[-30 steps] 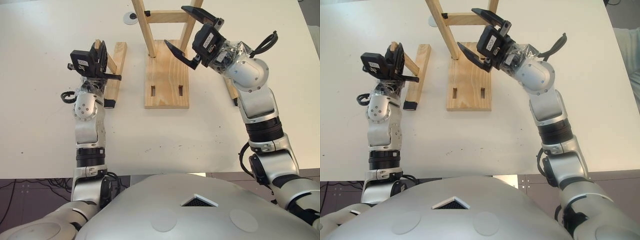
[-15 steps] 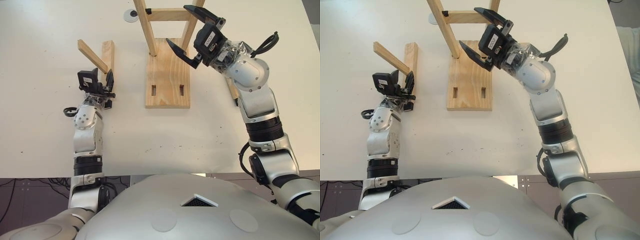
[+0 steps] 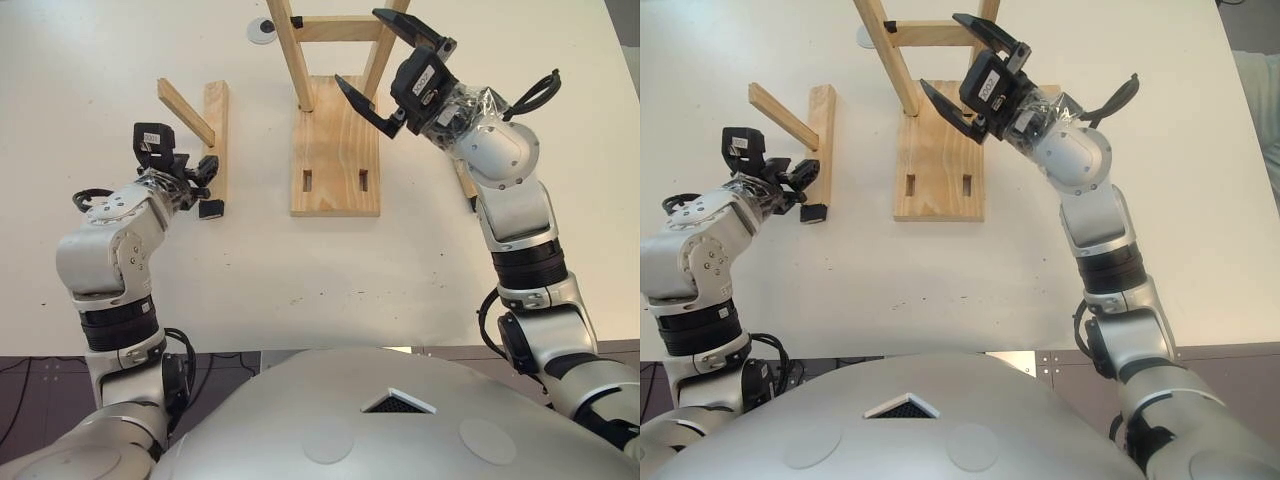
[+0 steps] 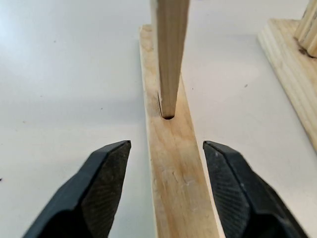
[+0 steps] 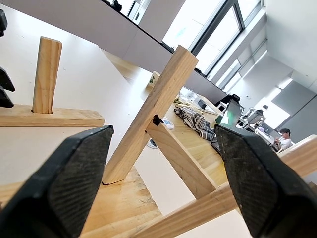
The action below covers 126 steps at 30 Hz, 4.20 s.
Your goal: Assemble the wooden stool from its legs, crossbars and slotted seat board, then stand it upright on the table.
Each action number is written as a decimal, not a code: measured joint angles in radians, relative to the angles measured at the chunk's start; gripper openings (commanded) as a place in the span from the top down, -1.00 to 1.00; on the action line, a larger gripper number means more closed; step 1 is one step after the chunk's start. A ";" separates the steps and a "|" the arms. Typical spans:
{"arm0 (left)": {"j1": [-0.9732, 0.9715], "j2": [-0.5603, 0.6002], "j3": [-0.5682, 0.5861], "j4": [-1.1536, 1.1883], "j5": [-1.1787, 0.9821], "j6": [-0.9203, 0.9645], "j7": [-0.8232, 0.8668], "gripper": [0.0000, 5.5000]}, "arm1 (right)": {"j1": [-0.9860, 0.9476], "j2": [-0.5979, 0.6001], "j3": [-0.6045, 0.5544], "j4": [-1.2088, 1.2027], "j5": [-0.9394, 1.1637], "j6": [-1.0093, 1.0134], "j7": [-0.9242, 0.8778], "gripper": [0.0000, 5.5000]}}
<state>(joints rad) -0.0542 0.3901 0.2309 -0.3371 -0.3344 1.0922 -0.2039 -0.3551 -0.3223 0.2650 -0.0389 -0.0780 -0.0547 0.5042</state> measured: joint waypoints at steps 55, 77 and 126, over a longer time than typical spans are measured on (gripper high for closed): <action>-0.156 -0.071 0.022 -0.139 -0.827 -0.319 -0.327 0.27 | -0.559 -0.009 -0.498 0.259 1.137 1.133 0.298 -0.78; -0.097 0.037 -0.090 -0.176 -0.823 -0.306 -0.431 0.27 | -0.631 -0.094 -0.568 0.363 1.187 1.324 0.390 0.23; -0.183 0.112 -0.166 0.412 -0.036 -0.535 -0.224 -0.22 | -0.231 -0.130 -0.373 0.124 0.784 0.734 0.605 0.26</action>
<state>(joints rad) -0.2370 0.5019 0.0646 0.0747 -0.3704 0.5576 -0.4278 -0.5864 -0.4522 -0.1085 0.0855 0.7064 0.6795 1.1089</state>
